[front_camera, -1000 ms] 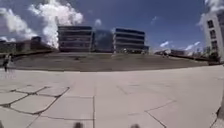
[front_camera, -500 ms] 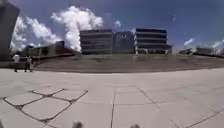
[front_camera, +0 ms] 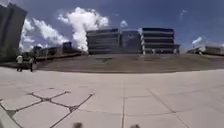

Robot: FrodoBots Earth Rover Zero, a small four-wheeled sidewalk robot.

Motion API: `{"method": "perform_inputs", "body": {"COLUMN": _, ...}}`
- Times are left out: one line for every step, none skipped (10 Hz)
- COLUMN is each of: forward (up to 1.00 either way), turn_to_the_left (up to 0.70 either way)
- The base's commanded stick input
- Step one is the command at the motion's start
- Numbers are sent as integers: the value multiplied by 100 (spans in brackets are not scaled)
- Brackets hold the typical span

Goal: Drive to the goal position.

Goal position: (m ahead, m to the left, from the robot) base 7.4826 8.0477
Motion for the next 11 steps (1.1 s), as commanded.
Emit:
{"method": "perform_inputs", "body": {"forward": 70, "turn_to_the_left": 0}}
{"method": "perform_inputs", "body": {"forward": 70, "turn_to_the_left": 1}}
{"method": "perform_inputs", "body": {"forward": 70, "turn_to_the_left": 23}}
{"method": "perform_inputs", "body": {"forward": 70, "turn_to_the_left": 35}}
{"method": "perform_inputs", "body": {"forward": 70, "turn_to_the_left": 35}}
{"method": "perform_inputs", "body": {"forward": 70, "turn_to_the_left": 35}}
{"method": "perform_inputs", "body": {"forward": 70, "turn_to_the_left": 28}}
{"method": "perform_inputs", "body": {"forward": 70, "turn_to_the_left": 12}}
{"method": "perform_inputs", "body": {"forward": 70, "turn_to_the_left": 0}}
{"method": "perform_inputs", "body": {"forward": 70, "turn_to_the_left": 0}}
{"method": "perform_inputs", "body": {"forward": 70, "turn_to_the_left": 0}}
